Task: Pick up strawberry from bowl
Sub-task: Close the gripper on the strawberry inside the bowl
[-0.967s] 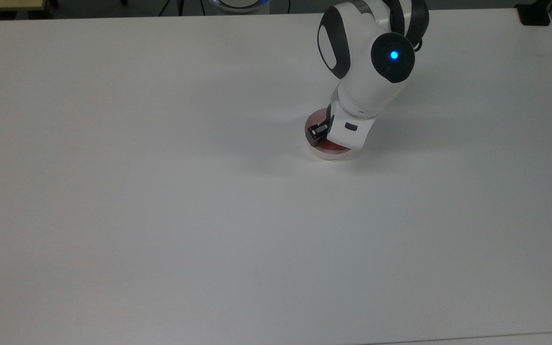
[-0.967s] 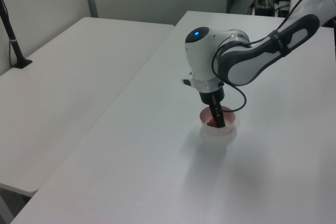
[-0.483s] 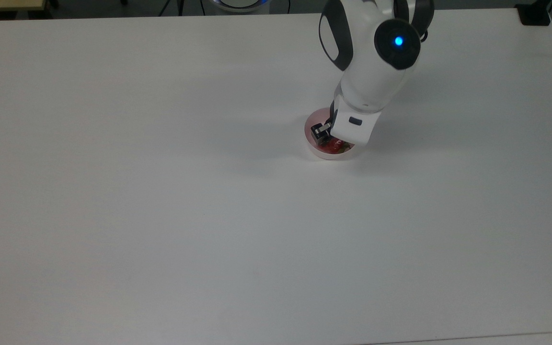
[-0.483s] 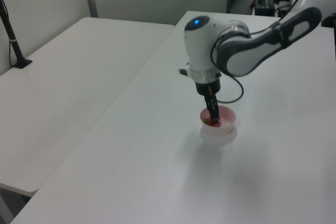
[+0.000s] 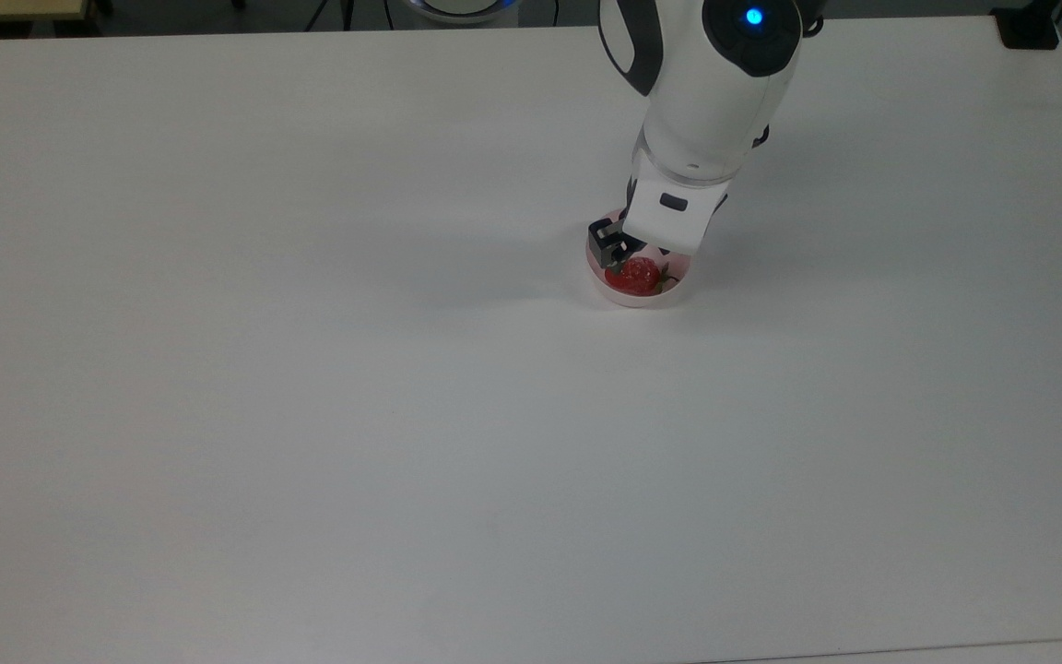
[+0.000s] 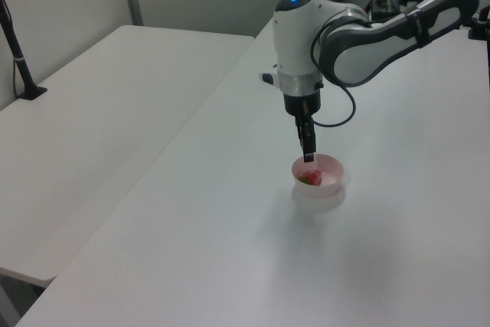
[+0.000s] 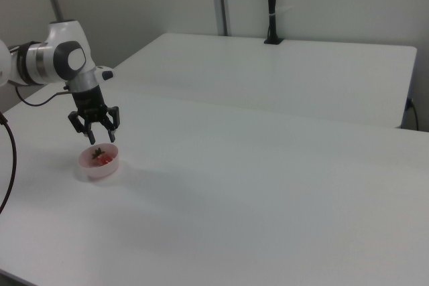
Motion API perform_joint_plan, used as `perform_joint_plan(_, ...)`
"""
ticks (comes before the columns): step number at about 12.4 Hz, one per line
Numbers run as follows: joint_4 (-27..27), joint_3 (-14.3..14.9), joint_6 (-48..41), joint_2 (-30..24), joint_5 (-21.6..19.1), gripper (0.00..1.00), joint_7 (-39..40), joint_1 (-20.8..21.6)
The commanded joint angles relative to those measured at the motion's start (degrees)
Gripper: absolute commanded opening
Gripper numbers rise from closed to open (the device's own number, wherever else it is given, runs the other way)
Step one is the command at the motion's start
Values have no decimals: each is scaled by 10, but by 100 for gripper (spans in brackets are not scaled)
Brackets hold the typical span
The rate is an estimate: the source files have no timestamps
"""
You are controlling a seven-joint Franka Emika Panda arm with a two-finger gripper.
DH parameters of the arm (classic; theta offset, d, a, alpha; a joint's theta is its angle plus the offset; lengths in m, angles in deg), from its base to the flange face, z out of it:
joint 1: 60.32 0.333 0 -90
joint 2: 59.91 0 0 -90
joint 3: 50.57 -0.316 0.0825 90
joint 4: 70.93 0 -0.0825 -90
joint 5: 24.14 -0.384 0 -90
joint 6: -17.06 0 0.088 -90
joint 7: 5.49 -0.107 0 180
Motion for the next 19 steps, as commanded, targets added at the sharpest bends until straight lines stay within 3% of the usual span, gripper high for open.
perform_joint_plan(1,13,-2,-1,4,-6,71,14,7)
perform_joint_plan(7,21,-5,6,35,16,74,61,16)
perform_joint_plan(11,21,-6,8,37,18,52,58,18)
perform_joint_plan(19,14,-6,4,29,17,45,55,17)
